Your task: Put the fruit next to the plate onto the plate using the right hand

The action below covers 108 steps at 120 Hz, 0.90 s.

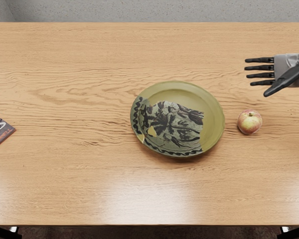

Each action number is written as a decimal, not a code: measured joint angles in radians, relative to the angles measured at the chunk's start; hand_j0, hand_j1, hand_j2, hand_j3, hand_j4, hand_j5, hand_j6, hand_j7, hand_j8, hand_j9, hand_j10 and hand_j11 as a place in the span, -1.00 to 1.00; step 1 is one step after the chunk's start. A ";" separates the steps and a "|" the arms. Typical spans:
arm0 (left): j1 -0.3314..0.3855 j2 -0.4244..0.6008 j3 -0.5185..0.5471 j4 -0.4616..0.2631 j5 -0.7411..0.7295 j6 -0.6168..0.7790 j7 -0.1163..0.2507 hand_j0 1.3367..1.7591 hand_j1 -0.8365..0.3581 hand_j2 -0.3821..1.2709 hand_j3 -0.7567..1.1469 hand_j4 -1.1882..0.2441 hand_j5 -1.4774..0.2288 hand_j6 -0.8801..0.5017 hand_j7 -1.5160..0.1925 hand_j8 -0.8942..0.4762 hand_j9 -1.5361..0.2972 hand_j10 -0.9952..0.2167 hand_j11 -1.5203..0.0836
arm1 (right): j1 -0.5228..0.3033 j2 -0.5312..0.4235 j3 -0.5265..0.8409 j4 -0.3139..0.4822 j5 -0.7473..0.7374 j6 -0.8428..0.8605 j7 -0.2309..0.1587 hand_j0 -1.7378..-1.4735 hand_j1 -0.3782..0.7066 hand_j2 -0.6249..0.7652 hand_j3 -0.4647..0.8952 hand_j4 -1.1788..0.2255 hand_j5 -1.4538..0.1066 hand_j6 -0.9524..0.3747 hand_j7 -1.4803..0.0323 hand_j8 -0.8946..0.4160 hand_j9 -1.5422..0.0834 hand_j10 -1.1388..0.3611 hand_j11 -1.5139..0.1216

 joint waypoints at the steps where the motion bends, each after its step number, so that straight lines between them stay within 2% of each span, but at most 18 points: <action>1: 0.000 0.000 0.000 0.000 0.000 0.000 0.000 0.52 0.98 -0.54 -0.21 0.66 0.73 0.27 0.77 0.30 0.68 0.64 0.90 | -0.001 0.000 0.001 0.000 0.000 0.000 0.000 -0.40 -0.95 -0.10 -0.32 0.68 0.86 0.44 0.96 0.37 0.90 0.52 0.85; 25: 0.005 0.000 -0.001 0.000 0.000 0.000 0.000 0.52 0.98 -0.54 -0.21 0.66 0.73 0.27 0.77 0.30 0.68 0.64 0.90 | -0.007 -0.005 0.001 0.002 -0.009 0.000 0.000 -0.40 -0.95 -0.10 -0.32 0.68 0.86 0.44 0.96 0.37 0.90 0.52 0.85; 40: 0.006 0.000 -0.001 -0.001 -0.001 0.000 0.000 0.52 0.98 -0.54 -0.21 0.66 0.73 0.27 0.77 0.30 0.68 0.64 0.90 | 0.032 -0.004 -0.035 0.022 -0.058 0.000 0.000 -0.40 -0.95 -0.10 -0.32 0.68 0.86 0.44 0.96 0.37 0.90 0.52 0.85; 52: 0.006 0.000 0.000 -0.001 -0.001 0.000 0.000 0.52 0.98 -0.54 -0.21 0.66 0.73 0.27 0.77 0.30 0.68 0.64 0.90 | 0.132 -0.044 -0.122 0.132 -0.158 0.000 0.000 -0.40 -0.95 -0.10 -0.32 0.68 0.86 0.44 0.96 0.37 0.90 0.52 0.85; 61: 0.006 0.000 0.001 -0.001 -0.002 0.000 0.000 0.52 0.98 -0.54 -0.21 0.66 0.73 0.27 0.77 0.30 0.68 0.64 0.90 | 0.246 -0.073 -0.248 0.225 -0.207 0.000 0.000 -0.40 -0.95 -0.10 -0.32 0.68 0.86 0.43 0.96 0.36 0.90 0.52 0.85; 73: 0.006 0.000 0.001 -0.001 -0.002 0.000 0.000 0.52 0.98 -0.54 -0.21 0.66 0.73 0.27 0.77 0.30 0.68 0.64 0.90 | 0.371 -0.078 -0.418 0.294 -0.252 0.000 0.000 -0.40 -0.95 -0.10 -0.32 0.68 0.86 0.43 0.96 0.36 0.90 0.52 0.85; 94: 0.008 0.000 0.002 0.000 -0.001 0.000 0.000 0.52 0.98 -0.54 -0.21 0.66 0.73 0.27 0.77 0.30 0.68 0.64 0.90 | 0.503 0.023 -0.642 0.335 -0.281 0.000 0.000 -0.40 -0.95 -0.10 -0.32 0.68 0.86 0.43 0.96 0.36 0.90 0.52 0.85; 108: 0.013 0.000 0.001 0.001 -0.001 0.000 0.000 0.52 0.98 -0.54 -0.21 0.66 0.73 0.27 0.77 0.30 0.68 0.64 0.90 | 0.560 0.080 -0.717 0.342 -0.322 -0.011 0.000 -0.40 -0.95 -0.10 -0.32 0.68 0.86 0.43 0.96 0.36 0.90 0.52 0.85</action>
